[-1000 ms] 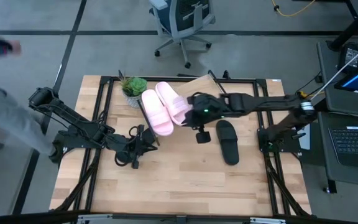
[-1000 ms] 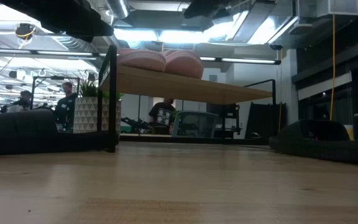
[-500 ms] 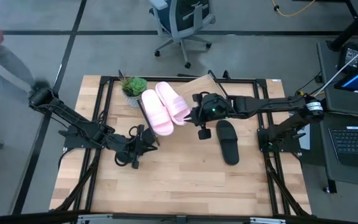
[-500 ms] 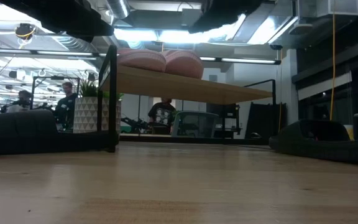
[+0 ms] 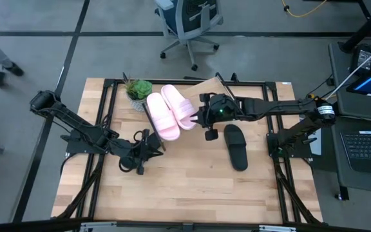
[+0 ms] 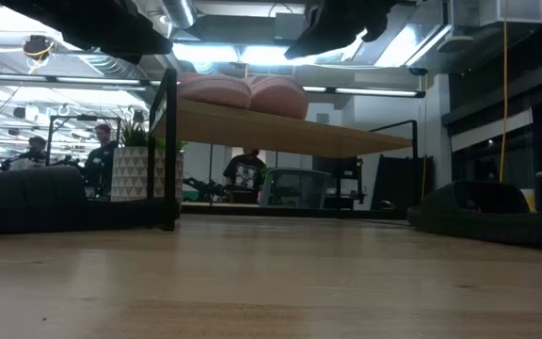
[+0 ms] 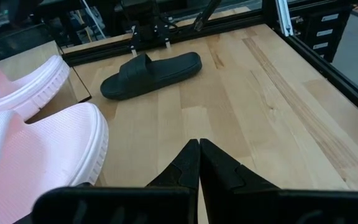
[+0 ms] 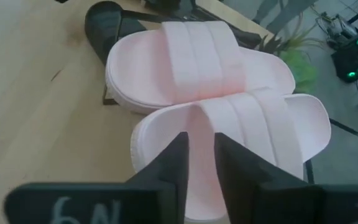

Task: Pick and place slides into the shelf
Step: Put the pink slide on the shelf, then put the left black slide on the shelf

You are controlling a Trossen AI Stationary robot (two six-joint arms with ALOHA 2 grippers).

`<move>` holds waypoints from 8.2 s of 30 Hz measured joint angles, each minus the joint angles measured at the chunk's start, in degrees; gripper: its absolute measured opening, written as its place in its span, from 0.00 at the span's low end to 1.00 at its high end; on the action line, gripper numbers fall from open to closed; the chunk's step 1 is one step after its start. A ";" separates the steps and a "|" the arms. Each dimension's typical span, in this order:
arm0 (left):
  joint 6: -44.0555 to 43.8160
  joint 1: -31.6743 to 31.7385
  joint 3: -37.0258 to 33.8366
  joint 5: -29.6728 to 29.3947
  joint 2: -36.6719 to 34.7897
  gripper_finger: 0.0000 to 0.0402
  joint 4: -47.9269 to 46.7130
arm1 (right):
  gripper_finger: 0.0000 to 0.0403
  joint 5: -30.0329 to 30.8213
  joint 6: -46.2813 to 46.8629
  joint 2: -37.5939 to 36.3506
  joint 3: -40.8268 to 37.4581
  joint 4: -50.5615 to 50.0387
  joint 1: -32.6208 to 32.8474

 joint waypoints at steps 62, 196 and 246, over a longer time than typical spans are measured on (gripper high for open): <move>0.07 0.00 0.00 -0.02 0.00 0.01 -0.02 | 0.29 17.64 -0.49 6.91 0.09 4.13 1.04; 1.48 -1.80 3.18 -0.41 -0.64 0.01 -0.17 | 0.48 16.84 6.14 -3.07 0.11 -5.20 13.87; 2.60 -12.11 4.59 -2.60 -4.57 0.01 -0.01 | 0.48 23.89 26.69 -25.03 -40.51 28.34 31.09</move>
